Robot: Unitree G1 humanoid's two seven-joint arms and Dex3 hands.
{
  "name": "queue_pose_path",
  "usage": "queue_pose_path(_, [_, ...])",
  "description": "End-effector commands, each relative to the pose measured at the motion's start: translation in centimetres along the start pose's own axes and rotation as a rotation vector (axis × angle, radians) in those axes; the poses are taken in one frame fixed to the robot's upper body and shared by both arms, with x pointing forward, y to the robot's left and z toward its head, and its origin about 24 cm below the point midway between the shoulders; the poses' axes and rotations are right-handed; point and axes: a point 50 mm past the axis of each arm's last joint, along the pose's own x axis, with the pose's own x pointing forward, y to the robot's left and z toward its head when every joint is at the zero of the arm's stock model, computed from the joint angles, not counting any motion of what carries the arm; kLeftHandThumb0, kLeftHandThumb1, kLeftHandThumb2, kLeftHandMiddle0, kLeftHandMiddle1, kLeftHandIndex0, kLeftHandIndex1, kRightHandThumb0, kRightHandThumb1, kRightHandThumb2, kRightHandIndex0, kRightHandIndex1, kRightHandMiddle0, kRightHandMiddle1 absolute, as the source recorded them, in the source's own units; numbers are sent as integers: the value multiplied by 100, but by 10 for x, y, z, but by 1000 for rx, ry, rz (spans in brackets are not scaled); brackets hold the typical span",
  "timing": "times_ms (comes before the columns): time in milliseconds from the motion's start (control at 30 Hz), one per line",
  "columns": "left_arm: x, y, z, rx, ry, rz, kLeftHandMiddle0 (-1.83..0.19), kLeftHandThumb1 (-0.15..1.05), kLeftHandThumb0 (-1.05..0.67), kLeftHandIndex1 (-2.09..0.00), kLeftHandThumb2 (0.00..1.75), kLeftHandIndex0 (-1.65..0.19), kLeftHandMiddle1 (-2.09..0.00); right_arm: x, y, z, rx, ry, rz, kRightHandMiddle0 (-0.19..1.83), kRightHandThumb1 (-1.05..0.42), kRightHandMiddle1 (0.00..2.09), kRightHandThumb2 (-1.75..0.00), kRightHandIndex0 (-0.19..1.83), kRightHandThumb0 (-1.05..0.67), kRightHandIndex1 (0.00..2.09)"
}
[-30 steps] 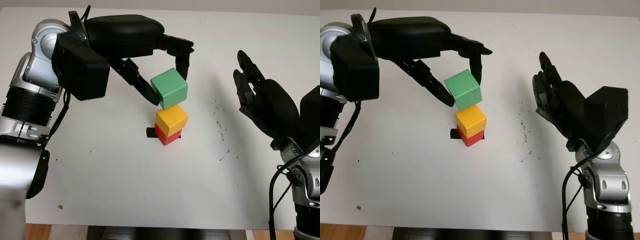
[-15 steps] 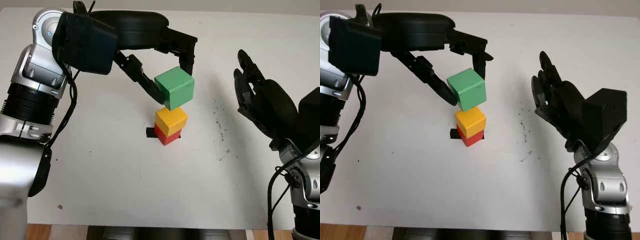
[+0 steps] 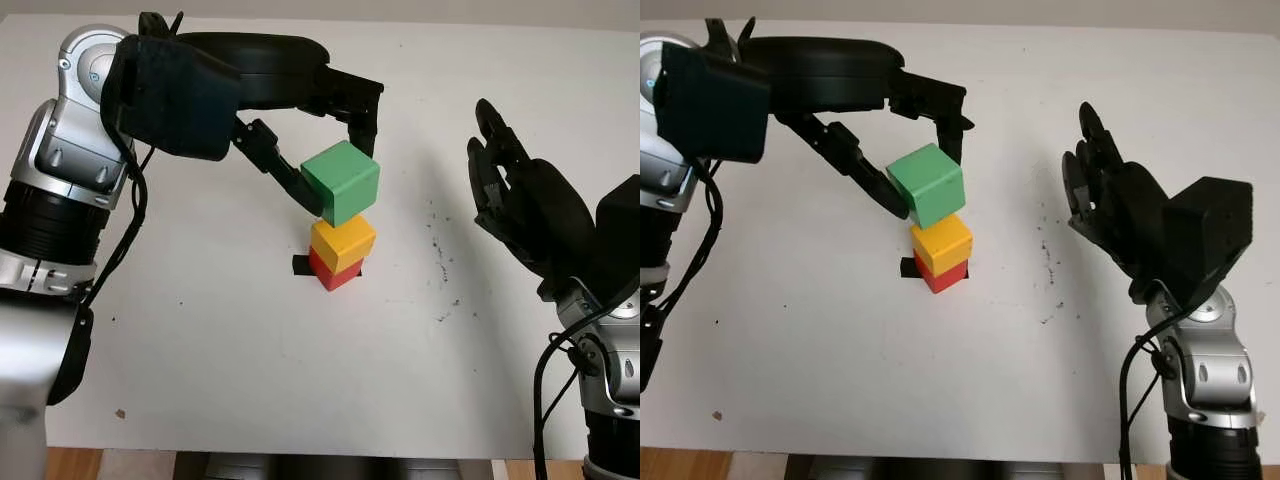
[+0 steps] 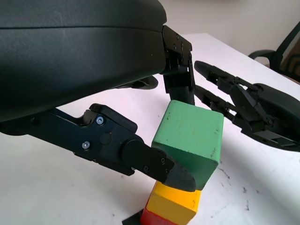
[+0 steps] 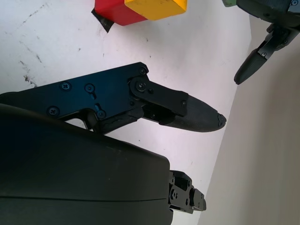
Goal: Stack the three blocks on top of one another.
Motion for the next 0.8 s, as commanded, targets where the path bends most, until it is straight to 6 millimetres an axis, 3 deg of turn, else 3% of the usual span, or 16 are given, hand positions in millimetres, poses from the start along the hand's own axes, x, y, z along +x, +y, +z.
queue_pose_path(0, [-6,-2,-1,35,9,36,-28,105,-42,-163,8,-23,-5,1,1,2,-3,-21,4,-15,-105,6,-70,-18,-62,1])
queue_pose_path(767, [1,-22,-5,30,27,49,-27,105,-44,-167,7,-23,-5,0,2,0,9,-11,-7,-12,-105,7,-67,-18,-61,4])
